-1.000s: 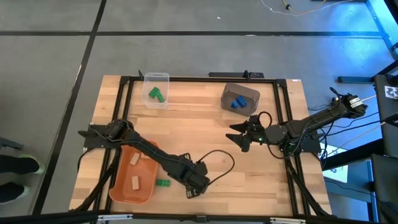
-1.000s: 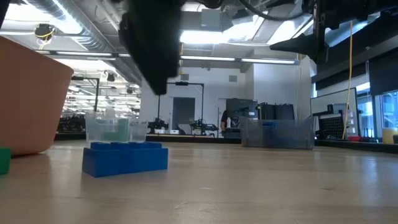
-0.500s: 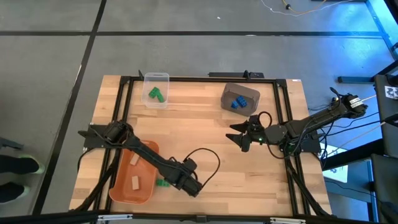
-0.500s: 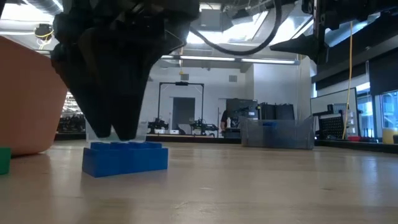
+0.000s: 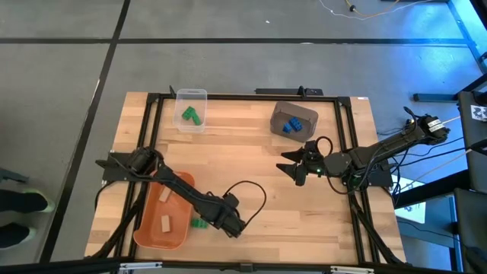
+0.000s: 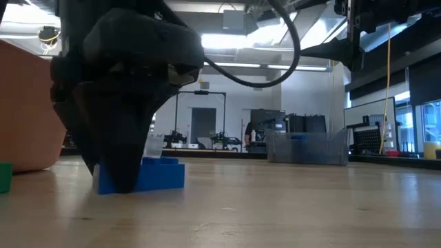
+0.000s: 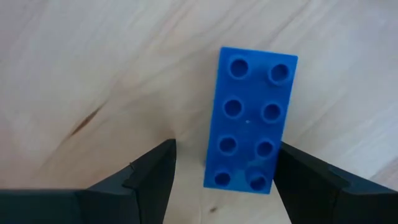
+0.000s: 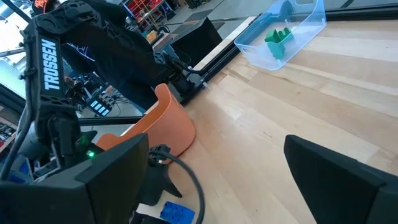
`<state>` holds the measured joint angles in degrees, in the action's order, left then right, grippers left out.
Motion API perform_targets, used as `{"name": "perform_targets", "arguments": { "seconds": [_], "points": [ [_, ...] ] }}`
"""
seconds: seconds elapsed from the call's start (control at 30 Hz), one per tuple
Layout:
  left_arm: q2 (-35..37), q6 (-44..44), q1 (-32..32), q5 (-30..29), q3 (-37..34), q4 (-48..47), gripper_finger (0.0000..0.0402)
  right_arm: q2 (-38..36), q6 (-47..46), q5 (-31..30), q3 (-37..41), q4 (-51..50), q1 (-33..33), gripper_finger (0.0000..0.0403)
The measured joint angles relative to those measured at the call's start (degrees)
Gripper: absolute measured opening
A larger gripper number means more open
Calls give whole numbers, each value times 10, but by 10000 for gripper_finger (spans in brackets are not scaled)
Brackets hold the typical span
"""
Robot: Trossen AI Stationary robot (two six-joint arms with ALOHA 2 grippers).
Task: Sort & place blocks by color
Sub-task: Put the blue game piece into the black bin
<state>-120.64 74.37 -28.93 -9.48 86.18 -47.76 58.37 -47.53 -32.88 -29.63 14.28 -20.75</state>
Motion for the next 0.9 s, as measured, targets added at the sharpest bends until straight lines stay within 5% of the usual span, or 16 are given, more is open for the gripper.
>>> {"name": "perform_targets", "arguments": {
  "seconds": [0.17,0.4,0.5,0.9],
  "points": [
    [2,-21,3,5,-6,1,227,0,0,0,0,0,0,373],
    [2,-85,8,3,-6,6,132,0,-2,0,0,0,0,373],
    [13,-122,7,-6,-9,-1,128,0,-2,0,0,0,0,373],
    [255,-250,-33,-261,-11,-97,128,0,0,35,0,0,0,373]
  ]
}}
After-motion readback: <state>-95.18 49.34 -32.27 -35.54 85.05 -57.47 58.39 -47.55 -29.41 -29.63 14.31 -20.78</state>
